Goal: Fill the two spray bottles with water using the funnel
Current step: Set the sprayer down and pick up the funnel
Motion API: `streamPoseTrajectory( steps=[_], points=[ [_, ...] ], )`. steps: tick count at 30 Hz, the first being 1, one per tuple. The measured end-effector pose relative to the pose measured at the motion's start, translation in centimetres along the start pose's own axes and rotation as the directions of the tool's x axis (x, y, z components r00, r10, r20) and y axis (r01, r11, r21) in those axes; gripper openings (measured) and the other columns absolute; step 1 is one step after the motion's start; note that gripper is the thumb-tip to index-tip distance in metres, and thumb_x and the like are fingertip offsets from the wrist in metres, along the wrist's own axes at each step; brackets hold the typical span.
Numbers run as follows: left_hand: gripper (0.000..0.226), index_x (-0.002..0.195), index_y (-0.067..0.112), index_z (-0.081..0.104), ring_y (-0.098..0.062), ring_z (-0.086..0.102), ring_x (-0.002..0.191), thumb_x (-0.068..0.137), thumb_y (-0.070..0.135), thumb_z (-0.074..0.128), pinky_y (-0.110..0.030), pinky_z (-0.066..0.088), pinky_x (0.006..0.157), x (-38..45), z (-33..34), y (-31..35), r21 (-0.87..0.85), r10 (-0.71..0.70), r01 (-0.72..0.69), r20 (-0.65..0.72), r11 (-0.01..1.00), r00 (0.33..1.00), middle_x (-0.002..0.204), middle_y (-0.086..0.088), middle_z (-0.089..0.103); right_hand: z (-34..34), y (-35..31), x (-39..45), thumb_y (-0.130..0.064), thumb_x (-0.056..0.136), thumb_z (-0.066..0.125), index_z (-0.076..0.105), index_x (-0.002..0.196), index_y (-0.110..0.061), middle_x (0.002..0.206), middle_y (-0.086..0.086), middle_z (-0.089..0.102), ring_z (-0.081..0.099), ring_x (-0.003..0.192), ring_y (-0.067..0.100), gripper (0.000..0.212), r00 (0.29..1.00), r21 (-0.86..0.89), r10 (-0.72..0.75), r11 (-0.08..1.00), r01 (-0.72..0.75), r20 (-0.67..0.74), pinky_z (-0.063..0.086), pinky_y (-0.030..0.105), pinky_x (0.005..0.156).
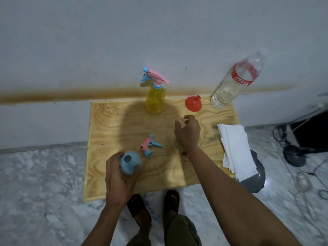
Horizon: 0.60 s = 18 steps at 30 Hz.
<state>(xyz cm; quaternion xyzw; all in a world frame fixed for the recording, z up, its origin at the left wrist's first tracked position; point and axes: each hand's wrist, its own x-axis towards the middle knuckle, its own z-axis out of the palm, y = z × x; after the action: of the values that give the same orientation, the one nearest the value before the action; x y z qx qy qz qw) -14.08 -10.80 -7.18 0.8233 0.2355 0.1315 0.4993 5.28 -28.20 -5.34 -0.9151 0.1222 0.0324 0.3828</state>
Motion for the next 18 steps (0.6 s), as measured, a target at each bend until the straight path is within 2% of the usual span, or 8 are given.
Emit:
streamPoseTrajectory(
  steps=[2, 4, 8, 12, 18],
  points=[
    [0.066, 0.129, 0.009, 0.053, -0.014, 0.053, 0.11, 0.079, 0.041, 0.081, -0.042, 0.053, 0.089, -0.1, 0.5, 0.1, 0.003, 0.024, -0.024, -0.031, 1.0, 0.999, 0.121, 0.004, 0.05, -1.0, 0.0, 3.6, -0.022, 0.09, 0.068, 0.046, 0.137, -0.009, 0.129, 0.016, 0.055, 0.052, 0.12, 0.034, 0.054, 0.999, -0.01, 0.022, 1.0, -0.023, -0.04, 0.041, 0.035, 0.09],
    [0.063, 0.127, 0.009, 0.053, -0.014, 0.054, 0.11, 0.08, 0.045, 0.075, -0.042, 0.053, 0.088, -0.1, 1.1, -0.2, 0.019, 0.056, -0.055, -0.062, 0.998, 0.996, 0.12, 0.008, 0.049, -1.4, 0.4, 6.7, -0.019, 0.089, 0.067, 0.037, 0.146, -0.012, 0.14, 0.016, 0.046, 0.044, 0.127, 0.037, 0.064, 0.999, -0.133, -0.025, 0.991, 0.02, -0.036, 0.041, 0.044, 0.1],
    [0.062, 0.127, 0.007, 0.052, -0.014, 0.055, 0.11, 0.079, 0.041, 0.071, -0.036, 0.051, 0.089, -0.2, 1.7, -0.6, 0.036, 0.08, -0.076, -0.11, 0.996, 0.991, 0.121, 0.006, 0.05, -1.3, 1.7, 11.7, -0.017, 0.086, 0.071, 0.039, 0.142, -0.021, 0.15, 0.011, 0.032, 0.034, 0.133, 0.038, 0.065, 0.982, -0.371, -0.172, 0.909, 0.189, 0.078, 0.046, 0.053, 0.096],
    [0.063, 0.128, 0.006, 0.052, -0.013, 0.056, 0.112, 0.08, 0.043, 0.07, -0.029, 0.05, 0.091, -0.3, 2.2, -0.4, 0.031, 0.057, -0.053, -0.128, 0.998, 0.99, 0.122, 0.003, 0.053, -1.0, 2.5, 14.9, -0.018, 0.08, 0.079, 0.044, 0.137, -0.014, 0.143, 0.014, 0.036, 0.041, 0.127, 0.04, 0.067, 0.95, -0.474, -0.182, 0.833, 0.286, 0.253, 0.048, 0.05, 0.089],
    [0.06, 0.13, 0.009, 0.051, -0.017, 0.058, 0.114, 0.081, 0.036, 0.073, -0.046, 0.055, 0.09, -0.7, 2.2, -0.3, 0.037, 0.026, -0.021, -0.148, 0.999, 0.989, 0.124, -0.004, 0.056, -0.4, 2.4, 15.6, -0.017, 0.088, 0.068, 0.053, 0.131, -0.004, 0.137, 0.023, 0.037, 0.049, 0.116, 0.047, 0.048, 0.93, -0.548, -0.209, 0.76, 0.349, 0.303, 0.047, 0.048, 0.093]
  ],
)
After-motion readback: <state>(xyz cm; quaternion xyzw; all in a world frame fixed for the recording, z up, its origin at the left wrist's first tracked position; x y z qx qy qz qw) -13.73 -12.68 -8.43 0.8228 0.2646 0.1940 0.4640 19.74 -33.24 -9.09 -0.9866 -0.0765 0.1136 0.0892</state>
